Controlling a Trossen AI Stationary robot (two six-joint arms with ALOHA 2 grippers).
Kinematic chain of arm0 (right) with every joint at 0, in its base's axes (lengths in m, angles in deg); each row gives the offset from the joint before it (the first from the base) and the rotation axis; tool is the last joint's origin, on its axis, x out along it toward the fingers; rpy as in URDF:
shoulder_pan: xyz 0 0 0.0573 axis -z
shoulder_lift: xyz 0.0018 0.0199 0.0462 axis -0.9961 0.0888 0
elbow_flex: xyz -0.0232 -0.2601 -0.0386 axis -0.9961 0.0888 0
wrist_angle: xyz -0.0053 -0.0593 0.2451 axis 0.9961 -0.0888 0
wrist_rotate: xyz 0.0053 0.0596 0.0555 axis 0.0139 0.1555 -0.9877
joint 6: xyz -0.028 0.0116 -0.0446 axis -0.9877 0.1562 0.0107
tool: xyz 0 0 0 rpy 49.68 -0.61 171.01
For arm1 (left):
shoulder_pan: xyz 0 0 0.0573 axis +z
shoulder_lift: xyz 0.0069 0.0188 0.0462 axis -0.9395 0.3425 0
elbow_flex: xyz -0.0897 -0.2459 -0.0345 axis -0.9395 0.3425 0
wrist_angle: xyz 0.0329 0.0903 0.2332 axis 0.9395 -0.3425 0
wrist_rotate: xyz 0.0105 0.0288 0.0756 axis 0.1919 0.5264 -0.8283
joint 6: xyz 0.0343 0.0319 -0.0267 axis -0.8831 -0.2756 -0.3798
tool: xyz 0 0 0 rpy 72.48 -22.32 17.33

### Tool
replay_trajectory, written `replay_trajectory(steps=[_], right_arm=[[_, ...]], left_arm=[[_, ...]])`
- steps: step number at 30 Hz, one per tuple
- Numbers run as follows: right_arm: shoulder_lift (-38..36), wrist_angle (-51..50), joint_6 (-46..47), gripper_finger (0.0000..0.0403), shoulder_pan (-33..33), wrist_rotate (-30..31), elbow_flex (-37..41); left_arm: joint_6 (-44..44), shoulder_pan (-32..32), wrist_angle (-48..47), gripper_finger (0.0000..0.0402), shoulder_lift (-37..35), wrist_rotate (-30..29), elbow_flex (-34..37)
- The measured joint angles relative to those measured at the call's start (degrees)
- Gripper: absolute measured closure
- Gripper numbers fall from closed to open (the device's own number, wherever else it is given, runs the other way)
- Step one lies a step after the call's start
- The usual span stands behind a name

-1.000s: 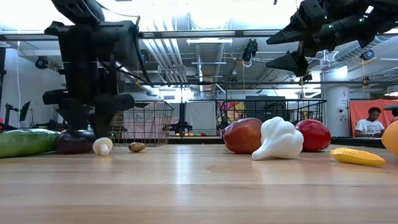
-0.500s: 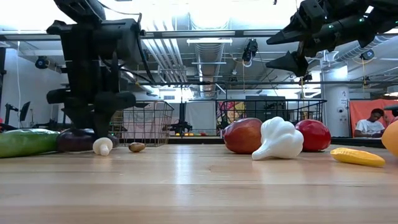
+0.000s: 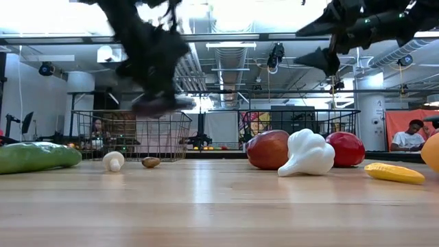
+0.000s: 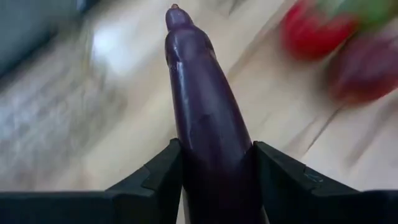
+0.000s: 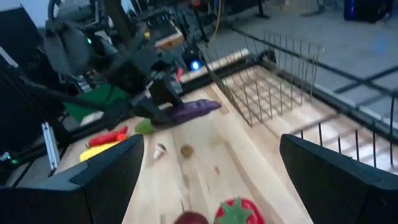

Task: Sort produce into baskets
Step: Put the eggplant into the right wire basket

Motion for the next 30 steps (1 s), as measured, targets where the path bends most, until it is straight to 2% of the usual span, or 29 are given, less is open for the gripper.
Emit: replay_trajectory(steps=[4, 7, 9, 13, 15, 23, 30], right_arm=[[-1.75, -1.75, -0.48, 0.0035, 0.0, 0.0, -1.98], [-2.91, -3.17, -0.69, 0.0035, 0.0, 0.0, -3.11], [-3.47, -3.17, -0.78, 0.0035, -0.11, 0.0, -3.22], [-3.94, -3.24, -0.78, 0.0035, -0.11, -0.02, -3.22], [-3.85, -3.27, -1.21, 0.0035, -0.11, -0.02, -3.22], [-4.4, -2.29, -3.4, 0.0035, -0.13, 0.0, -3.22], [-5.74, -2.28, -3.67, 0.0035, -0.13, 0.02, -3.22]], left_arm=[[-23.59, 0.71, 21.53, 0.0246, -0.03, -1.05, -1.52], [-38.26, 2.63, 40.21, 0.0246, 0.54, 3.2, -1.07], [-43.17, 4.65, 48.91, 0.0246, 0.82, 6.71, -0.28], [-46.14, 8.42, 62.06, 0.0246, 2.22, 13.02, 0.73], [-46.32, 9.97, 65.42, 0.0246, 3.67, 15.33, 0.63], [-45.01, 16.67, 78.59, 0.0246, 13.22, 16.8, 0.51], [-39.01, 21.06, 82.2, 0.0246, 19.44, 21.99, -2.18]])
